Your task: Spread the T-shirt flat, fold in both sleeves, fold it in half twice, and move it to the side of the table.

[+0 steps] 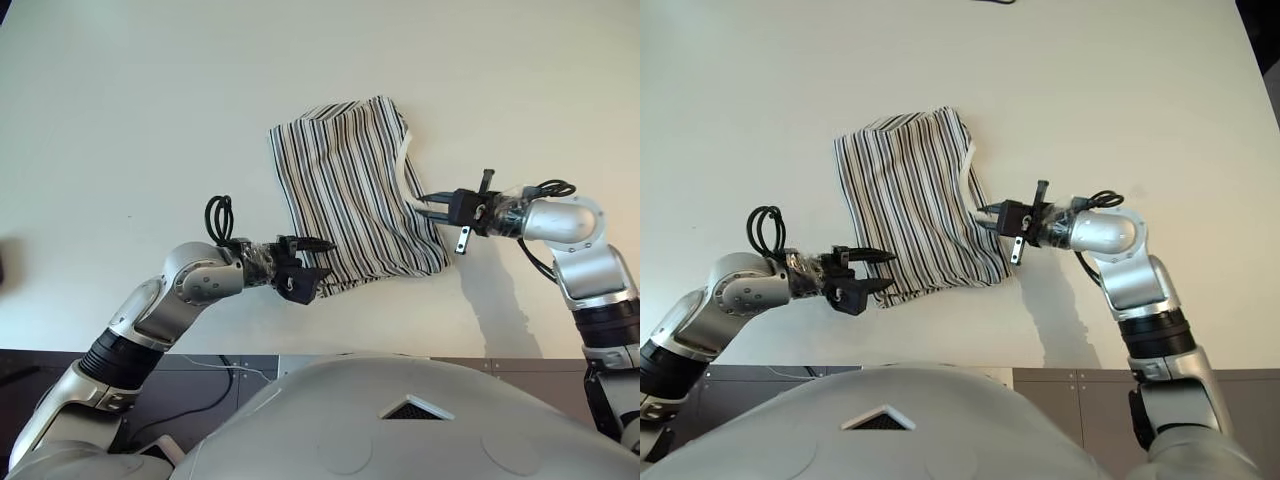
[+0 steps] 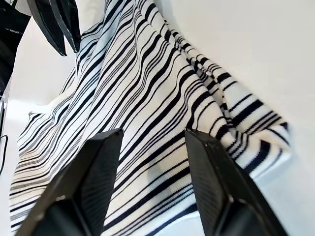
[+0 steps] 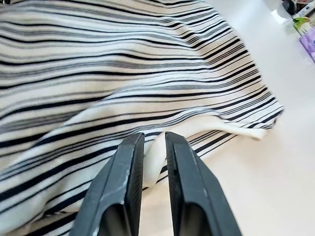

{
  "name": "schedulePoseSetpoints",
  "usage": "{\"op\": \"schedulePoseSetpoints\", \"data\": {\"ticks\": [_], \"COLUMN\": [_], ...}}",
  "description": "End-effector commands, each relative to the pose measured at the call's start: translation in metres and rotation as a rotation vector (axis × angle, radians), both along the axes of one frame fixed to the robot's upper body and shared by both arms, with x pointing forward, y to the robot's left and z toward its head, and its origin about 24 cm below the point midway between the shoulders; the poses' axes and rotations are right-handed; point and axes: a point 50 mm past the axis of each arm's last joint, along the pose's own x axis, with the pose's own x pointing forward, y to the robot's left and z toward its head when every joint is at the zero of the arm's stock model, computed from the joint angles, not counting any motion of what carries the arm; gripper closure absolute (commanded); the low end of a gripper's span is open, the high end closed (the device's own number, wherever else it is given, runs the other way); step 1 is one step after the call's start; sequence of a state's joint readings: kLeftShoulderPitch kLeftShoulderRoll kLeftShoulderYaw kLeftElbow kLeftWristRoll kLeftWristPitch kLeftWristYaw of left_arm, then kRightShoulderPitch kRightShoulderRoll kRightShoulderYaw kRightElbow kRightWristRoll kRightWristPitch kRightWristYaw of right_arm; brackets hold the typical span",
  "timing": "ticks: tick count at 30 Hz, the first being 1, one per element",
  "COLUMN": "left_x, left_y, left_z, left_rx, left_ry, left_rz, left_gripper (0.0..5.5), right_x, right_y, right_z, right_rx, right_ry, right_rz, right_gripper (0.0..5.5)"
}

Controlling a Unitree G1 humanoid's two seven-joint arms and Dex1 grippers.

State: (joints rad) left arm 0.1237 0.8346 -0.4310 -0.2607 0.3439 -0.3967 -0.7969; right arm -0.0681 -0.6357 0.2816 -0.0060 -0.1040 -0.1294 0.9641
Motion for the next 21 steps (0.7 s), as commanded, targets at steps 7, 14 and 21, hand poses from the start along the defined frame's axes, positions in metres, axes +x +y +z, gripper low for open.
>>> {"op": "schedulePoseSetpoints", "data": {"ticks": [7,14,21], "left_x": [0.004,0.022,0.004], "left_y": [0.044,0.017,0.056], "left_z": [-0.028,0.007,0.014], "left_rx": [0.274,-0.097,-0.019], "left_ry": [-0.088,-0.215,-0.155], "left_rz": [-0.136,-0.093,-0.087], "left_gripper": [3.19,3.19,3.19], "right_x": [0.012,-0.006,-0.045], "right_y": [-0.032,-0.016,-0.045], "right_z": [-0.021,0.021,0.031], "right_rx": [-0.188,-0.034,-0.101], "right_ry": [-0.085,-0.207,-0.279], "right_rz": [0.023,0.075,0.067], "right_gripper": [4.74,4.74,4.74]}}
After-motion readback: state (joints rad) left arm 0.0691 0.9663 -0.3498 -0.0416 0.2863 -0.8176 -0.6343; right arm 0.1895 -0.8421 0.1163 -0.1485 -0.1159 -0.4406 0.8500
